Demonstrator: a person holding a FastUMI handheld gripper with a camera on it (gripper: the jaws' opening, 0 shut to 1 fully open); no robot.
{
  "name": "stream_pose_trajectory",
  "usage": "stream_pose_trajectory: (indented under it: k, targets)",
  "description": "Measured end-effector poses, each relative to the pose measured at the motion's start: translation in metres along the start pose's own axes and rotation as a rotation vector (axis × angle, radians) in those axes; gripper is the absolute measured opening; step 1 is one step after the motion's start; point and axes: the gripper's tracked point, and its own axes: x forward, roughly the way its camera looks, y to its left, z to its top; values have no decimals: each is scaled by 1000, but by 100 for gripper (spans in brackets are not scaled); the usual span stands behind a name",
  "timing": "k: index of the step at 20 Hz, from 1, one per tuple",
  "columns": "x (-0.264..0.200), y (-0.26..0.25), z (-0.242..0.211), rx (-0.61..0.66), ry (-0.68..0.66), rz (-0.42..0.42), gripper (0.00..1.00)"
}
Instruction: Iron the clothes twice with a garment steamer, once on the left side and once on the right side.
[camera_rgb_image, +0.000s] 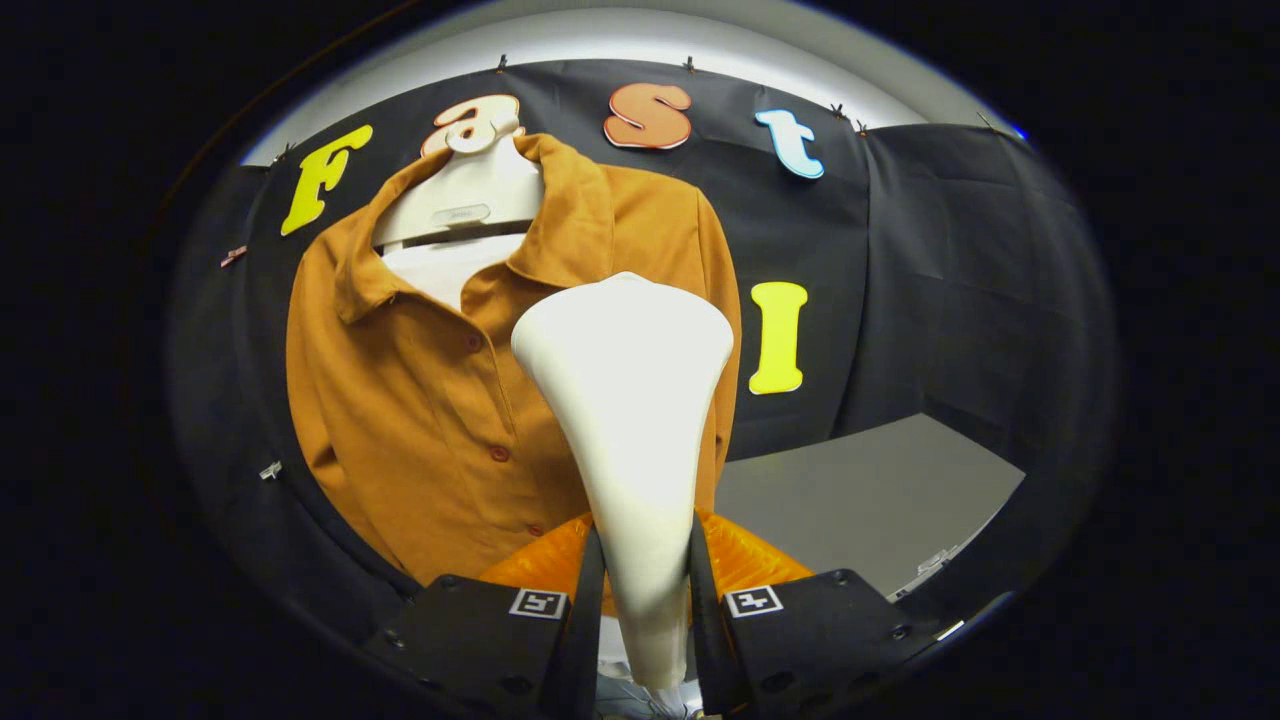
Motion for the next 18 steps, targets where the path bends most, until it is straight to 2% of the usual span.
stream_pose_trajectory:
  k: [4, 7, 18]
  targets:
    - [-11, 0, 20, 18, -88, 25, 43]
    - [-17, -6, 29, 1, -149, 13, 43]
    - [-37, 2, 40, 22, -293, 88, 42]
